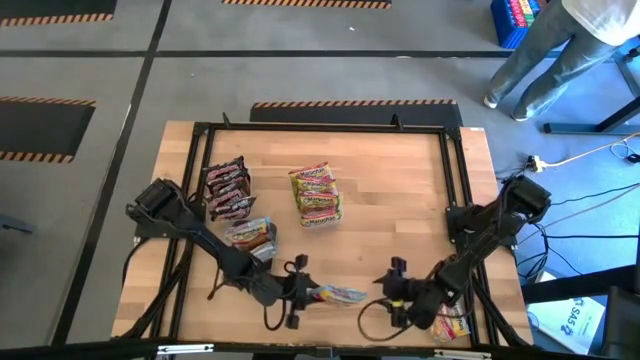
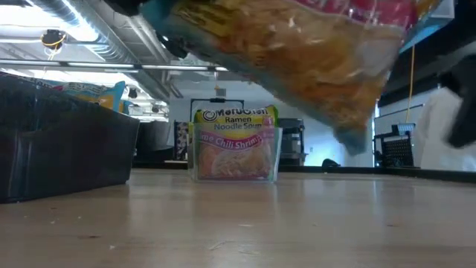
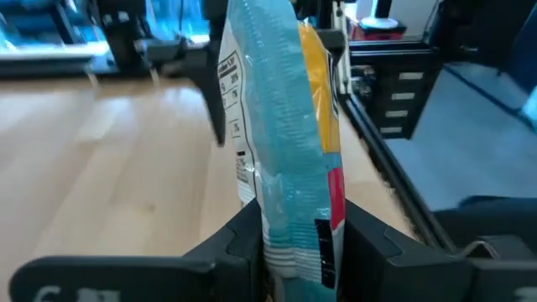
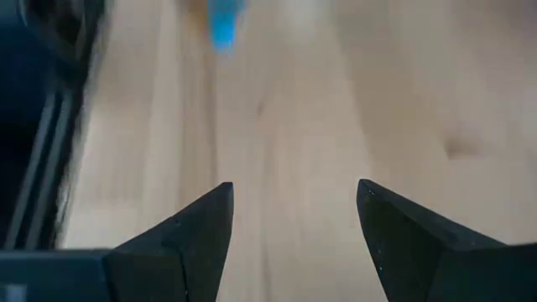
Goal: Sort Maruchan noodles
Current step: Put the blue noodle pack into the black bin
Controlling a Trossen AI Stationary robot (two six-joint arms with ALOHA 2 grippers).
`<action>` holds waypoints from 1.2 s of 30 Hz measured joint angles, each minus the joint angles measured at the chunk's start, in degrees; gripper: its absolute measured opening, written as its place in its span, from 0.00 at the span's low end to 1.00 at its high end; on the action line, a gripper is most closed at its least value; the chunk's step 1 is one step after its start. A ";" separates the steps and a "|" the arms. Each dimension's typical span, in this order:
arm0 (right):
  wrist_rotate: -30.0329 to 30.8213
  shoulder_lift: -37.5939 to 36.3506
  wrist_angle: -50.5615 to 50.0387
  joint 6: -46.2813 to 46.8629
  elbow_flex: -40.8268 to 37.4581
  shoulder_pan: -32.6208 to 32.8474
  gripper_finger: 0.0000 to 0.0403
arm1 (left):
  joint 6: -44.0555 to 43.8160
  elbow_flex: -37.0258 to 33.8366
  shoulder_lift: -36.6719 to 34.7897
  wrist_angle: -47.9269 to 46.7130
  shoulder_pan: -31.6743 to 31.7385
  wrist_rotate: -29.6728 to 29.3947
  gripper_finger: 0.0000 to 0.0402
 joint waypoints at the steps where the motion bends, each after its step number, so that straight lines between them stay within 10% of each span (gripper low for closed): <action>1: 2.66 0.02 6.30 -1.25 -2.87 0.10 0.59 | 1.44 -0.02 0.87 1.91 -0.02 -0.87 0.24; 8: 10.25 1.53 38.81 -11.89 -15.76 -0.56 0.59 | 6.99 -0.06 8.59 15.91 0.04 -4.12 0.24; 22: 9.85 1.55 43.58 -13.45 -15.83 -0.90 0.59 | 12.42 -0.06 10.07 21.00 -0.23 -12.46 0.24; 36: 5.96 7.49 60.11 -26.77 -15.83 -5.45 0.82 | 12.55 -0.06 10.05 23.51 -0.30 -12.91 0.24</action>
